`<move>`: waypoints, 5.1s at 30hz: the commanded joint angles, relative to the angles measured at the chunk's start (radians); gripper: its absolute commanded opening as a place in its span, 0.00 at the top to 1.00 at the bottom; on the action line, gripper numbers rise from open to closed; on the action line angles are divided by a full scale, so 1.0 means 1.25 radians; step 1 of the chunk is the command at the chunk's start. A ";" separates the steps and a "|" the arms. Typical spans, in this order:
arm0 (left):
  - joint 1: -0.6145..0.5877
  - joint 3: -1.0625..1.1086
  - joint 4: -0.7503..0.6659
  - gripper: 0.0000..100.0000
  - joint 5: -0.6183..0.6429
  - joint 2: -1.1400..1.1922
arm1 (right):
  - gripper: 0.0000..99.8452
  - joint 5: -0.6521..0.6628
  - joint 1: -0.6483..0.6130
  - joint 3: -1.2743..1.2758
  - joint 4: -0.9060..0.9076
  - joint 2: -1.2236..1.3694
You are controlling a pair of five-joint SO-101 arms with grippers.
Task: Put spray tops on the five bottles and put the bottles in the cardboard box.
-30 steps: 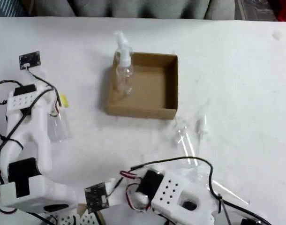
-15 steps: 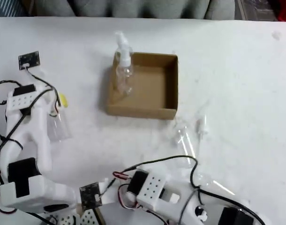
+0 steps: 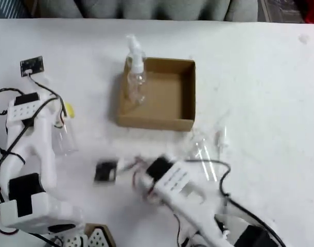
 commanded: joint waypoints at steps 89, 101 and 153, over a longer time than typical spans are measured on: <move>0.445 0.725 -0.210 0.98 0.006 -1.486 | 0.98 -0.621 0.168 -0.476 -0.811 -0.376; 0.446 0.754 -0.266 0.98 0.005 -1.486 | 0.98 -0.622 0.085 -0.685 -0.676 -0.208; 0.441 0.773 -0.301 0.98 0.004 -1.486 | 0.98 -0.628 0.096 -0.566 -0.406 -0.099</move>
